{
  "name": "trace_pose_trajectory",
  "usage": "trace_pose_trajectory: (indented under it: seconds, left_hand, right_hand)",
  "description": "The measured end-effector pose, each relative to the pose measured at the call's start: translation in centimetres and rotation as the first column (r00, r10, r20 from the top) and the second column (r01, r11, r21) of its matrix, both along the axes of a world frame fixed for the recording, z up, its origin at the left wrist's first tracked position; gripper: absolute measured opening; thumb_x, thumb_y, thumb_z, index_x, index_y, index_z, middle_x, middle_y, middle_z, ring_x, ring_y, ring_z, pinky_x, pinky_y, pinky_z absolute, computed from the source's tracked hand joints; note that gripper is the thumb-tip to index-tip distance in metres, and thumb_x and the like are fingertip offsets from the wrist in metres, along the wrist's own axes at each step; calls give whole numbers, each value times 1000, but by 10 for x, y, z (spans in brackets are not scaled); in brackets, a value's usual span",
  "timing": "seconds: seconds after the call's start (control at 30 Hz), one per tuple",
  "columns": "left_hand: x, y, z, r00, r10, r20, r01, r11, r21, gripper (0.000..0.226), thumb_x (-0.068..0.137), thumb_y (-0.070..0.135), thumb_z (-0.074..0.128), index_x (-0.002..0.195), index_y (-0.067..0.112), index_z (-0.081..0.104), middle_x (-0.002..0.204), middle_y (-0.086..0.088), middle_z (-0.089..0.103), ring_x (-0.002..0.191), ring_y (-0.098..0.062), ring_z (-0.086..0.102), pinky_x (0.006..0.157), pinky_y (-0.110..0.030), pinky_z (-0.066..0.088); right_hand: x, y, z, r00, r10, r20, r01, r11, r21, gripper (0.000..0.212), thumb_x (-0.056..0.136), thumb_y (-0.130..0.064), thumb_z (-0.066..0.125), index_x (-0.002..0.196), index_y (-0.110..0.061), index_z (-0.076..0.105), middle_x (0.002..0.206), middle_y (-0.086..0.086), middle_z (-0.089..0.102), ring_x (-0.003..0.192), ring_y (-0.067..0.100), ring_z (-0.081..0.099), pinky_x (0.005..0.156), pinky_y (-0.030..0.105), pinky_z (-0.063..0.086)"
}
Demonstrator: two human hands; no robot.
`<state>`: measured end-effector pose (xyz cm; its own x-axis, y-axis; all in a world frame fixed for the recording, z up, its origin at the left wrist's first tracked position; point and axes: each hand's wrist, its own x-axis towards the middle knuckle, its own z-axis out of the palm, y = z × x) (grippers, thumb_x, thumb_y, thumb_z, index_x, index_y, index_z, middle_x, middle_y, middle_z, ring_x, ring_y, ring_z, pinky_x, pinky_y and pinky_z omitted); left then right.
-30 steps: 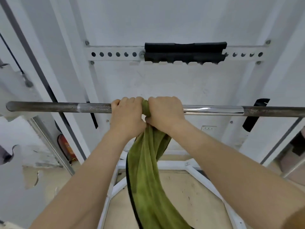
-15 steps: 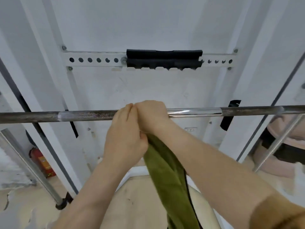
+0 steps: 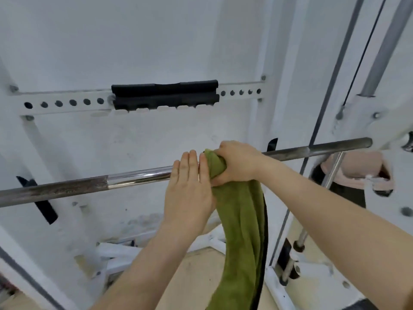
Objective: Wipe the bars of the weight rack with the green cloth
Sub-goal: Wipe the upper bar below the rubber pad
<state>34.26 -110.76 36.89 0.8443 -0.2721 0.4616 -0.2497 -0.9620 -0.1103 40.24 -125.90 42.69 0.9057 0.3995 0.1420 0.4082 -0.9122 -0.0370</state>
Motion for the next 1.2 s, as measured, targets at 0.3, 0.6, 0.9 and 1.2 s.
trace_pose_trajectory:
  seconds: [0.3, 0.6, 0.9, 1.2]
  left_hand:
    - [37, -35, 30, 990, -134, 43, 140, 888, -438, 32, 97, 37, 38, 74, 30, 58, 80, 18, 58, 88, -18, 55, 82, -37, 42]
    - [7, -64, 23, 973, 107, 204, -25, 930, -367, 71, 80, 47, 66, 141, 24, 40, 130, -10, 45, 109, -29, 46, 84, -39, 49]
    - [17, -48, 30, 999, 39, -13, -40, 897, -440, 26, 93, 40, 48, 116, 34, 59, 94, 12, 68, 93, -16, 62, 87, -33, 42]
    - [9, 46, 39, 955, 159, -252, -171, 985, -25, 75, 78, 18, 59, 146, 27, 27, 144, 10, 40, 135, -13, 33, 119, -42, 13]
  right_hand:
    - [10, -77, 25, 933, 255, -252, -153, 919, 364, 21, 79, -33, 78, 99, -28, 74, 87, -13, 72, 83, 6, 67, 81, 30, 55]
    - [40, -21, 64, 981, 190, 48, -105, 304, 947, 13, 89, -22, 67, 85, -11, 73, 81, 1, 73, 79, 13, 70, 79, 32, 57]
    - [17, -43, 22, 954, 229, -193, -138, 908, 395, 60, 95, -46, 47, 147, -18, 33, 152, 0, 33, 140, 20, 30, 113, 37, 28]
    - [-6, -2, 23, 987, 128, -99, -152, 946, -287, 56, 71, -64, 69, 91, -20, 40, 76, -7, 43, 67, 17, 45, 55, 31, 34]
